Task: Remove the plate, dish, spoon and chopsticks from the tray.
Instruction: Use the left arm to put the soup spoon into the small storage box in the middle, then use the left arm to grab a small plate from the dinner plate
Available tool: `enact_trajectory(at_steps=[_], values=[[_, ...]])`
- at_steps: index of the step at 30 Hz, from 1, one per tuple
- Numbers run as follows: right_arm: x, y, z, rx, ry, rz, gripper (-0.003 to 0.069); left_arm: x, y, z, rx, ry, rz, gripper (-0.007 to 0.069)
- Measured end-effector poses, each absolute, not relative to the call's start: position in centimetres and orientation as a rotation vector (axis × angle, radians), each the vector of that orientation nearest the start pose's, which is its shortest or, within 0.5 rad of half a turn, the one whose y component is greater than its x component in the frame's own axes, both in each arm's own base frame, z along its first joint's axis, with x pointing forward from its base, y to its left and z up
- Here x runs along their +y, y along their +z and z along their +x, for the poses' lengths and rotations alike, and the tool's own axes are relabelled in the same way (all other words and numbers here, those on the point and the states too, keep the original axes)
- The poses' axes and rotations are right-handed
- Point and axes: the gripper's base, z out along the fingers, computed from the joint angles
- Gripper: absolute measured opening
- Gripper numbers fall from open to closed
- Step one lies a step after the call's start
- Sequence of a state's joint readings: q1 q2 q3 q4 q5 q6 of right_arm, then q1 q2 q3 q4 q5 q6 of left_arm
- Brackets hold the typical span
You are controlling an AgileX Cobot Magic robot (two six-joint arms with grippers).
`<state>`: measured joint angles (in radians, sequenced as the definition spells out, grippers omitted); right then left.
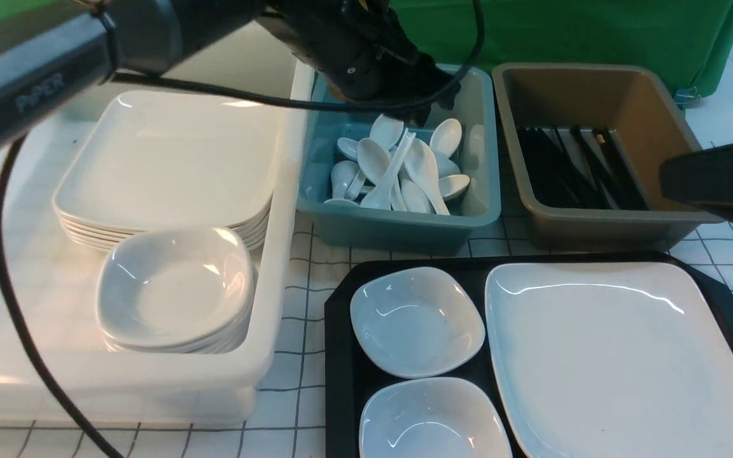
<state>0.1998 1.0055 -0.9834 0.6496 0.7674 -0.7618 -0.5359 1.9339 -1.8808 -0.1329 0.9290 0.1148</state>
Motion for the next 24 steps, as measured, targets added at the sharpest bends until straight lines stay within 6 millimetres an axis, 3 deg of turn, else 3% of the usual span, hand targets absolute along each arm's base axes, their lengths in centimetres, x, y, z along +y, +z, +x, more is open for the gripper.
enact_trajectory(at_steps=[1,3,8,12,15,19,24], values=[[7.7,37.3,18.6,2.015,0.441,-0.74,0.0,-23.9,33.4,36.3,2.413,-0.336,0.833,0.0084],[7.8,37.2,18.4,2.032,0.455,-0.758,0.0,-24.7,33.1,34.3,2.483,-0.324,0.951,0.0026],[7.9,36.9,18.1,2.061,0.478,-0.791,0.0,-27.2,30.8,30.3,2.592,-0.31,1.157,0.0],[8.1,36.5,17.5,2.108,0.52,-0.847,0.0,-28.5,27.5,27.5,2.674,-0.261,1.291,0.0001],[8.2,36.1,16.7,2.169,0.566,-0.921,0.0,-28.2,25.4,26.7,2.745,-0.185,1.283,0.0036],[8.1,35.6,15.8,2.236,0.599,-0.996,0.0,-27.6,24.3,26.9,2.767,-0.147,1.223,0.0132],[7.9,36.2,14.9,2.211,0.58,-1.002,0.0,-27.5,22.9,27.1,2.785,-0.131,1.205,0.0351]])
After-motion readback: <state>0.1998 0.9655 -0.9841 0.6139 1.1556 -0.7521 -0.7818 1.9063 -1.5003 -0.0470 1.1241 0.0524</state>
